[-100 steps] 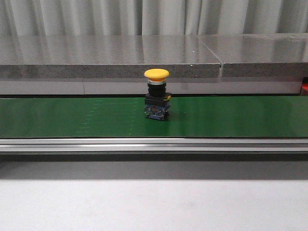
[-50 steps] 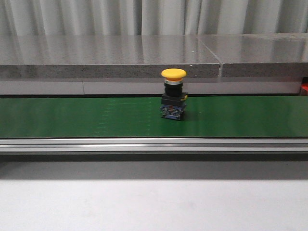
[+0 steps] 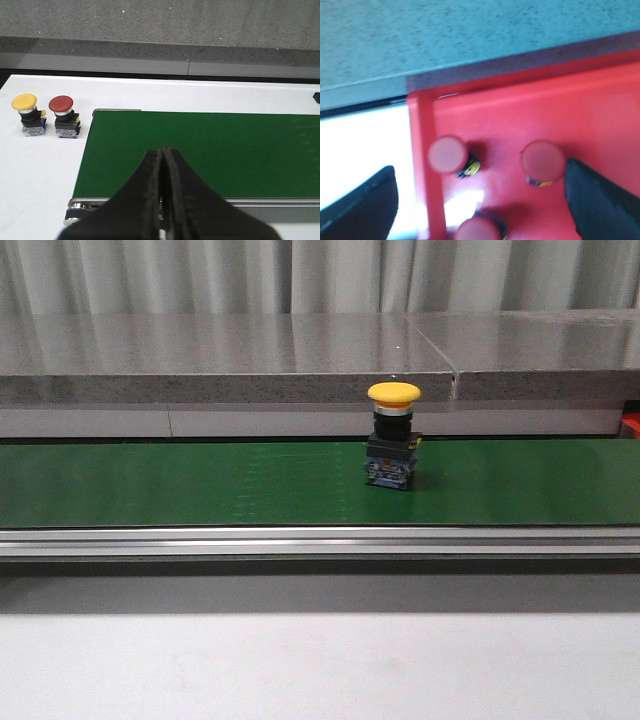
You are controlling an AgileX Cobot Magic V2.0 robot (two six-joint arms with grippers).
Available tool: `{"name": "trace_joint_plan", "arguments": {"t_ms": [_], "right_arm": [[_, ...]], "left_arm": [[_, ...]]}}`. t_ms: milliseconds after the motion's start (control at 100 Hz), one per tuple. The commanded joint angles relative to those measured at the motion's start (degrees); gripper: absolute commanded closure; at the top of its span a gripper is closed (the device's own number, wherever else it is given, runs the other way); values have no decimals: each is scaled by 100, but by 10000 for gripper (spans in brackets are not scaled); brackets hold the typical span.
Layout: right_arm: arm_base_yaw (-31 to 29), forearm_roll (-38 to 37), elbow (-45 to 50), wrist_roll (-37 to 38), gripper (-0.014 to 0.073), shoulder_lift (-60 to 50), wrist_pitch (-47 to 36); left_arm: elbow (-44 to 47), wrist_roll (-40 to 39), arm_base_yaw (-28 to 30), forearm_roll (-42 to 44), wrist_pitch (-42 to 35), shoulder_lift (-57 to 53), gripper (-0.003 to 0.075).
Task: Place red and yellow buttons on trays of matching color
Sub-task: 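Carry the red button into the red tray and open the right gripper, then lower the right gripper onto the yellow button on the belt and grasp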
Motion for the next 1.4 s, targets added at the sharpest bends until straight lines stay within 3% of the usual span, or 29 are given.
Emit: {"name": "trace_joint_plan", "arguments": {"t_ms": [0, 380, 590, 960, 1390], "right_arm": [[-10, 319, 154, -53, -59, -761, -9], [-10, 1069, 2744, -752, -59, -2908, -475], [5, 1680, 3708, -1326, -59, -3672, -467], [1297, 1814, 4023, -2148, -59, -3700, -174], [2520, 1313, 4023, -2170, -59, -3014, -242]], "left_arm": [[-163, -12, -48, 0, -416, 31, 739], [-163, -12, -48, 0, -416, 31, 739], [-163, -12, -48, 0, -416, 31, 739], [-163, -12, -48, 0, -416, 31, 739], [-163, -12, -48, 0, -416, 31, 739]]}}
